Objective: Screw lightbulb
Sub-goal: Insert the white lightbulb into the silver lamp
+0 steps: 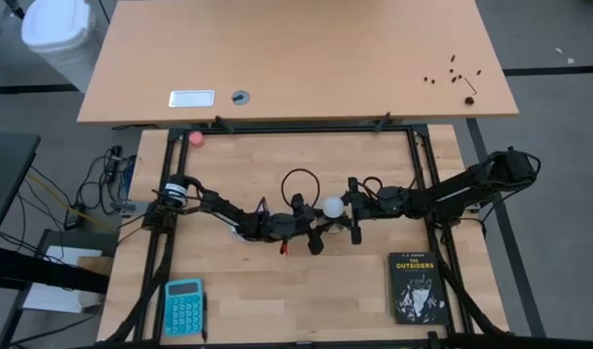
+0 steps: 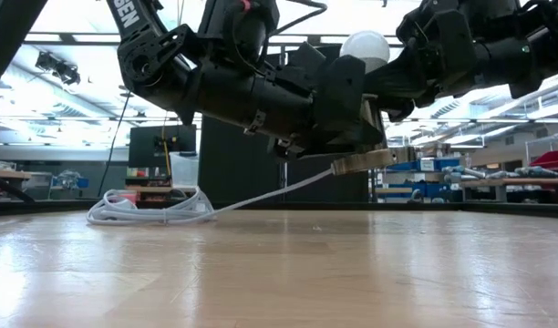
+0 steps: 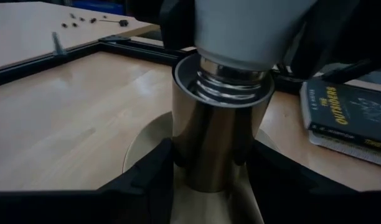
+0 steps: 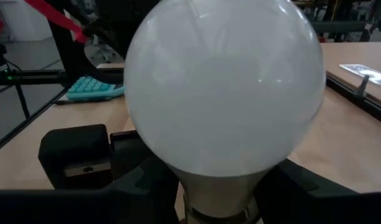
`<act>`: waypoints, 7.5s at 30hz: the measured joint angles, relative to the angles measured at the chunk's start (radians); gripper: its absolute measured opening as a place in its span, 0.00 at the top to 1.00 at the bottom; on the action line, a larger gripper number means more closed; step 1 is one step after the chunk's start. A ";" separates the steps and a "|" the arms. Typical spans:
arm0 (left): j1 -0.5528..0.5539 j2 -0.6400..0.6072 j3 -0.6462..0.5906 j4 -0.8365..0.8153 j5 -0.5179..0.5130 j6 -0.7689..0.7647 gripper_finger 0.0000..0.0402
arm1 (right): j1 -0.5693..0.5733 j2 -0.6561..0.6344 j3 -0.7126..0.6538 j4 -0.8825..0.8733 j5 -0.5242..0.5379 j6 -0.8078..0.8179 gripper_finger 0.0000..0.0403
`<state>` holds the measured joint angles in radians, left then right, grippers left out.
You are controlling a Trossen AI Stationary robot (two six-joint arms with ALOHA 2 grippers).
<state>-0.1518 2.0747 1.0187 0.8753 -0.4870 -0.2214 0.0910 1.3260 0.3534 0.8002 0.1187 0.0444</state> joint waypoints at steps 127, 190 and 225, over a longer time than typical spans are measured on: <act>0.001 -0.002 0.000 -0.003 -0.016 -0.041 0.53 | -0.031 -0.052 0.089 -0.217 -0.003 -0.043 0.44; 0.001 0.000 0.000 -0.006 -0.005 -0.042 0.53 | -0.087 -0.052 0.154 -0.344 -0.119 0.007 0.38; 0.001 0.000 0.000 -0.007 0.010 -0.045 0.53 | -0.106 -0.052 0.184 -0.407 -0.173 -0.048 0.31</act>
<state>-0.1507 2.0743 1.0187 0.8680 -0.4774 -0.2665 -0.0154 1.2743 0.5373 0.3931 -0.0544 -0.0036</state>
